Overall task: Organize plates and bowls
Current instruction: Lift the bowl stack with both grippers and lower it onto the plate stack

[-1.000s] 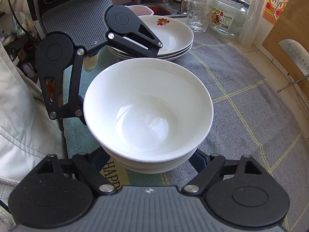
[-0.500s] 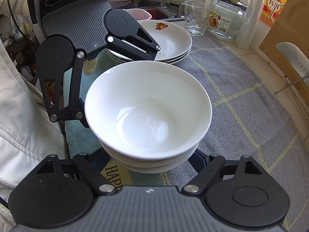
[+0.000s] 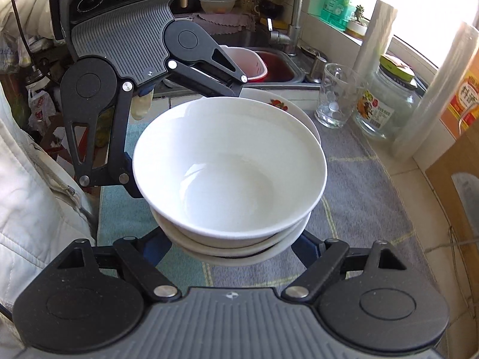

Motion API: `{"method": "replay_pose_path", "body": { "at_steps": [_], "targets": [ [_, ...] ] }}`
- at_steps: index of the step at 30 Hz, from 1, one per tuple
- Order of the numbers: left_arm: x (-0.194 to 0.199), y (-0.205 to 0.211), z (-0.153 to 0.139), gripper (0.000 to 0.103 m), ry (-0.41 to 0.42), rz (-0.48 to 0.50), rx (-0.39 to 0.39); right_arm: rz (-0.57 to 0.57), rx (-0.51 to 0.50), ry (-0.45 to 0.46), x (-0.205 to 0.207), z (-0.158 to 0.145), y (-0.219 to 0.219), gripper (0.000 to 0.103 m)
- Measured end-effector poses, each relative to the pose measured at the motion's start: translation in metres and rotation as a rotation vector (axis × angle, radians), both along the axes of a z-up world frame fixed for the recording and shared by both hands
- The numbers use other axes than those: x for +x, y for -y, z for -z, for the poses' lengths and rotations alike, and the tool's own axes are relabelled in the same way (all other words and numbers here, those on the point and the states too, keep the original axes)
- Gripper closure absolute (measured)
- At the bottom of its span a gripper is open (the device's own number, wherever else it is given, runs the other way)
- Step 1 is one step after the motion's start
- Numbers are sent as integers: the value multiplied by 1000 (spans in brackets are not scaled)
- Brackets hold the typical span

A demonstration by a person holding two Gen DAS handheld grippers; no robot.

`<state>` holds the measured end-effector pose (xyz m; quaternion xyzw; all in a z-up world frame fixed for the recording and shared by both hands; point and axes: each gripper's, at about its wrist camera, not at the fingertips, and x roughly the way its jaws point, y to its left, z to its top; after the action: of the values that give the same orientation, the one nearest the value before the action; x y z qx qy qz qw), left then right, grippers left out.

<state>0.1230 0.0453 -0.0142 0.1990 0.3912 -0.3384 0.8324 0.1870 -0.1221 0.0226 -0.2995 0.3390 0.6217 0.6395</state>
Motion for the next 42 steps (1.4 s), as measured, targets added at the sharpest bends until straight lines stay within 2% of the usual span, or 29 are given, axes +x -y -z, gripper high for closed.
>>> {"method": "replay_pose_path", "body": {
  "at_steps": [8,17,39,42],
  "targets": [
    [4,-50,0,20,16,-111,31,-106,25,26,18,6,-67,14],
    [15,-88,11,20,12,-158,35,-119,16,32,29,20,-114,14],
    [20,-98,19,20,4,-151,15,-45,-4,-47,45,37,-119,14],
    [18,-97,19,20,11,-155,13,-43,-8,-28,44,36,-120,9]
  ]
}}
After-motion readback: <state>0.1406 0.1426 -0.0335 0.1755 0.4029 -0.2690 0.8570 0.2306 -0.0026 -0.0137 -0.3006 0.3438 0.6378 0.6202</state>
